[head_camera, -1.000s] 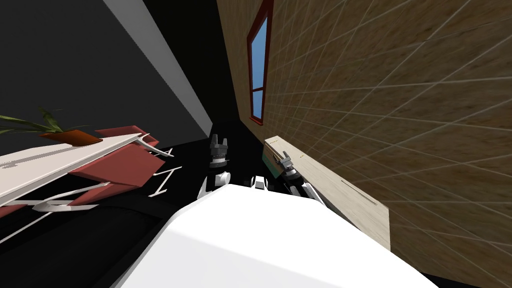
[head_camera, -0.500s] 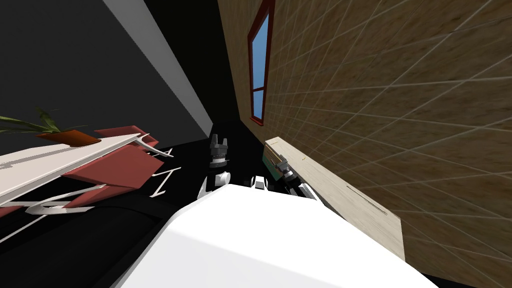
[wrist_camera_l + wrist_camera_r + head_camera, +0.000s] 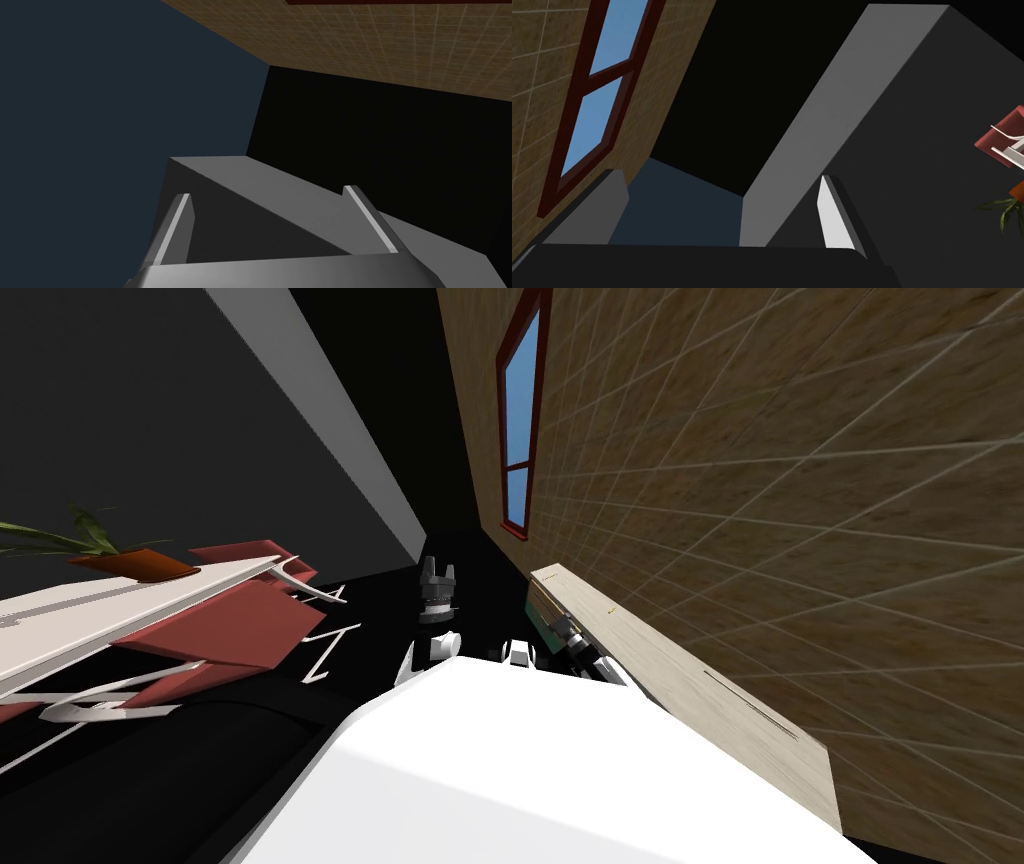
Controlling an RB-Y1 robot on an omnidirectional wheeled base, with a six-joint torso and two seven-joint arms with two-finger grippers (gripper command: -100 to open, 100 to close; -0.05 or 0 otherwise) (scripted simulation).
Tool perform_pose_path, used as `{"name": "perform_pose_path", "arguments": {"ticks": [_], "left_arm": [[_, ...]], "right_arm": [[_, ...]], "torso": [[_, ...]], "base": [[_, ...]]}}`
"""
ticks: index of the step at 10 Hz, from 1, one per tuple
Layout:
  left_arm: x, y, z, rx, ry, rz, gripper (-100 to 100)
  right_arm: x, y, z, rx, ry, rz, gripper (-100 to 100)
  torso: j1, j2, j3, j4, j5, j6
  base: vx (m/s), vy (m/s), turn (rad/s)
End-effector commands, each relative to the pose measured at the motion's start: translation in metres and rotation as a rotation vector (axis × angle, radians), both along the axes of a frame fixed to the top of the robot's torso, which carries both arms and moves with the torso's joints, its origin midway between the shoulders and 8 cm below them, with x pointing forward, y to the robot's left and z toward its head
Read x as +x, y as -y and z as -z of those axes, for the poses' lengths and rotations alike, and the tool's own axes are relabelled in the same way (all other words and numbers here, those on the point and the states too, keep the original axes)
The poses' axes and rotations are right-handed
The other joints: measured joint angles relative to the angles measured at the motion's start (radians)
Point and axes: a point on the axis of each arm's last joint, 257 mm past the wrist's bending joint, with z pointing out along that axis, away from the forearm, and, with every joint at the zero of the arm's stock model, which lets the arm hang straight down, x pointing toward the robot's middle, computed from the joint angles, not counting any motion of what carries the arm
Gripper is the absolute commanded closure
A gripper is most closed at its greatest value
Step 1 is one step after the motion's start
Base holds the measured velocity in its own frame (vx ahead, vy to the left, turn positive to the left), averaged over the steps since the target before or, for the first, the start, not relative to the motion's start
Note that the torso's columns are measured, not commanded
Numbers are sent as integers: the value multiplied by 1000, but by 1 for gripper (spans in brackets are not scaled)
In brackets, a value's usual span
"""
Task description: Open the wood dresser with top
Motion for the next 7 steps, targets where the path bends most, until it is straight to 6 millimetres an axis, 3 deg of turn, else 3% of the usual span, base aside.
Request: {"name": "perform_pose_path", "arguments": {"ticks": [1, 2, 3, 4, 5, 6, 7], "left_arm": [[0, 0, 0, 0, 0, 0, 0], [0, 0, 0, 0, 0, 0, 0], [0, 0, 0, 0, 0, 0, 0], [0, 0, 0, 0, 0, 0, 0], [0, 0, 0, 0, 0, 0, 0], [0, 0, 0, 0, 0, 0, 0], [0, 0, 0, 0, 0, 0, 0]], "right_arm": [[-5, 5, 28, -124, -9, -14, -100], [-10, 11, 53, -217, -26, -30, -100], [-10, 11, 53, -228, -19, -31, -100], [-15, 17, 72, -312, -27, -51, -100], [-17, 19, 77, -330, -29, -51, -100], [-24, 29, 100, -421, -44, -72, -100], [-24, 29, 100, -431, -37, -74, -100]], "torso": [[0, -1, 0, 0, 0, 0], [-1, 0, 0, 0, 0, 0], [0, 0, 0, 0, 0, 0], [0, 0, 0, 0, 0, 0], [0, 0, 0, 0, 0, 0], [0, 1, 0, 0, 0, 0], [-1, 0, 0, 0, 0, 0]], "base": [[71, -3, 12], [80, 2, 25], [67, 4, 13], [72, 3, 25], [57, 2, 10], [68, -9, 19], [60, -8, 11]]}}
